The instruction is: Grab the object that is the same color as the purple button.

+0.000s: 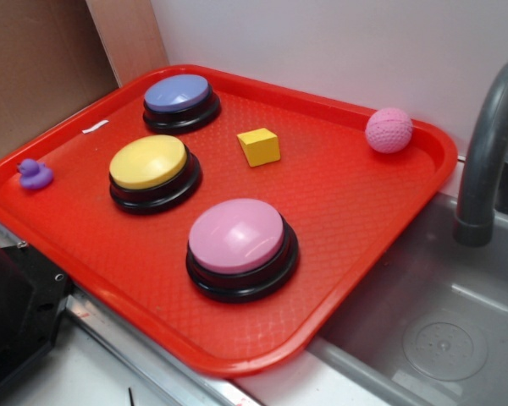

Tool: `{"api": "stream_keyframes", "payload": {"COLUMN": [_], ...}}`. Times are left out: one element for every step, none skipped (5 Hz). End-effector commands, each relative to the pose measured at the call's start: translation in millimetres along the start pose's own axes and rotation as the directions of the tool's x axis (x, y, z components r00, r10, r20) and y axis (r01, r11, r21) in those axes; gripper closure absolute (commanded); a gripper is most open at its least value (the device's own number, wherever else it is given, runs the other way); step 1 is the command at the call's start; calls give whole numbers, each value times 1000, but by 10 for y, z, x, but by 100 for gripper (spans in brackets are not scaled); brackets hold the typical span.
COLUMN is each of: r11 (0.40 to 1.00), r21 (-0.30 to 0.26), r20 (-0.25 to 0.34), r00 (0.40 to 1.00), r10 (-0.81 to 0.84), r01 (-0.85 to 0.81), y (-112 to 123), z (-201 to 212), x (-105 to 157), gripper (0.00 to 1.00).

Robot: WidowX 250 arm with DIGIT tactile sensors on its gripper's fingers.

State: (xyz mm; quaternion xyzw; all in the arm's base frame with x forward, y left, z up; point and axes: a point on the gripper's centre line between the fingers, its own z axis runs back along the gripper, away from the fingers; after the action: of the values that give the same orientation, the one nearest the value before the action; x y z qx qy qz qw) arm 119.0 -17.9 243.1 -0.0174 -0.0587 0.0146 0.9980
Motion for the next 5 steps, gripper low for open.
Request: {"api": "stream_keyframes", "payload": {"r11": [1000, 996, 984, 932, 831], "r21": [0, 42, 50, 123, 188], "r20": [0, -58, -84, -37, 44], "r00": [1000, 995, 981, 937, 850], "r10": [0, 80, 173, 347, 525], "r01": [0, -78, -169, -341, -523], "y": [0, 488, 867, 1200, 1384], "z": [0, -295, -502, -701, -847], "x": [0, 110, 161, 65, -117], "gripper": [0, 0, 0, 0, 0]}}
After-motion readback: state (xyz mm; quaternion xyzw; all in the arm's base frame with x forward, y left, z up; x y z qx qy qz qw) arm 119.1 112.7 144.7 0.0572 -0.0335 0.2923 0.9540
